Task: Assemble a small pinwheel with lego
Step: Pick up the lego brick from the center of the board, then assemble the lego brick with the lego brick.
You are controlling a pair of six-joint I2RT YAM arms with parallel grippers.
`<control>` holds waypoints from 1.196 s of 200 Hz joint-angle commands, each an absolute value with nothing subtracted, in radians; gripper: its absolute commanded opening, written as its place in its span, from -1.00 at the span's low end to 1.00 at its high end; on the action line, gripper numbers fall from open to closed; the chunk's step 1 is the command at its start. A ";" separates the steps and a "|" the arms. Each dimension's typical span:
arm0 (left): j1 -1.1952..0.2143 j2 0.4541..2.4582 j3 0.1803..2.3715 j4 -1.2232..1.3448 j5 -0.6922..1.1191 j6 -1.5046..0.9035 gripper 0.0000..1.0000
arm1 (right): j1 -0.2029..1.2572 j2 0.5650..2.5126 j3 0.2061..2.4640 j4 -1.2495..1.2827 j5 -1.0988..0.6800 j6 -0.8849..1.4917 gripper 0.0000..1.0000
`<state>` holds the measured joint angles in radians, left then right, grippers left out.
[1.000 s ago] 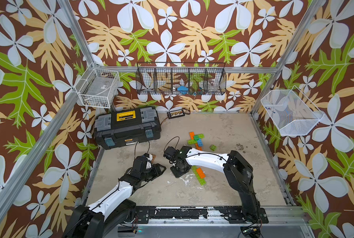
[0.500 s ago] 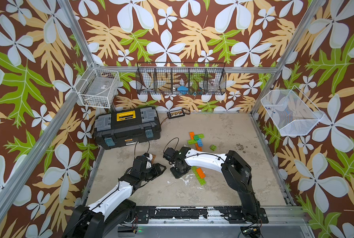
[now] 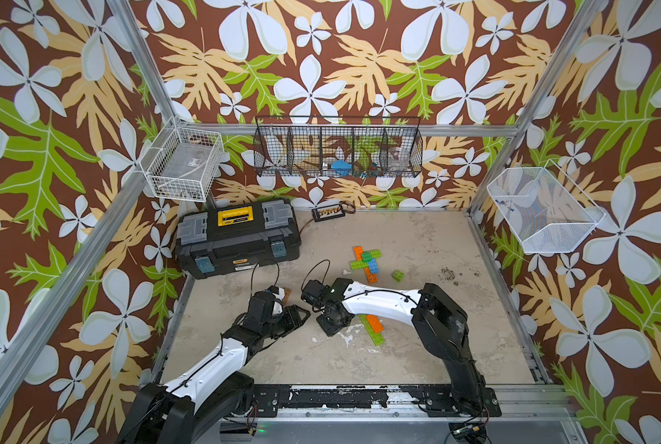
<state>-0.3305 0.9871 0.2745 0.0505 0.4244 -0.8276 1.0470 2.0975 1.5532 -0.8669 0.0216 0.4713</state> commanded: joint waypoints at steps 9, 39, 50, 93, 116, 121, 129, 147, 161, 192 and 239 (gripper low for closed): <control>-0.329 0.983 0.276 0.060 0.429 -0.813 0.17 | 1.048 2.098 1.541 -0.930 0.016 0.480 -0.74; -0.329 0.979 0.277 0.052 0.429 -0.808 0.17 | 1.047 2.062 1.558 -0.927 0.007 0.478 -0.77; -0.328 0.982 0.278 0.055 0.432 -0.808 0.17 | 1.048 2.052 1.566 -0.928 0.005 0.477 -0.77; -0.351 1.001 0.282 0.067 0.420 -0.811 0.18 | 1.024 2.003 1.572 -0.925 -0.009 0.471 -0.77; -0.419 1.023 0.292 0.081 0.382 -0.823 0.18 | 0.981 1.966 1.545 -0.927 0.000 0.459 -0.77; -0.436 1.029 0.294 0.088 0.375 -0.829 0.18 | 0.968 1.955 1.532 -0.927 0.003 0.454 -0.77; -0.462 1.044 0.295 0.102 0.365 -0.837 0.18 | 0.946 1.940 1.513 -0.924 0.006 0.446 -0.77; -0.528 1.079 0.309 0.126 0.333 -0.854 0.19 | 0.897 1.913 1.467 -0.920 0.020 0.422 -0.77; -0.584 1.109 0.333 0.130 0.304 -0.856 0.20 | 0.863 1.901 1.436 -0.912 0.028 0.404 -0.77; -0.675 1.180 0.384 0.150 0.276 -0.854 0.22 | 0.816 1.898 1.403 -0.891 0.028 0.378 -0.77; -0.707 1.215 0.402 0.168 0.276 -0.859 0.22 | 0.791 1.915 1.395 -0.872 0.037 0.369 -0.77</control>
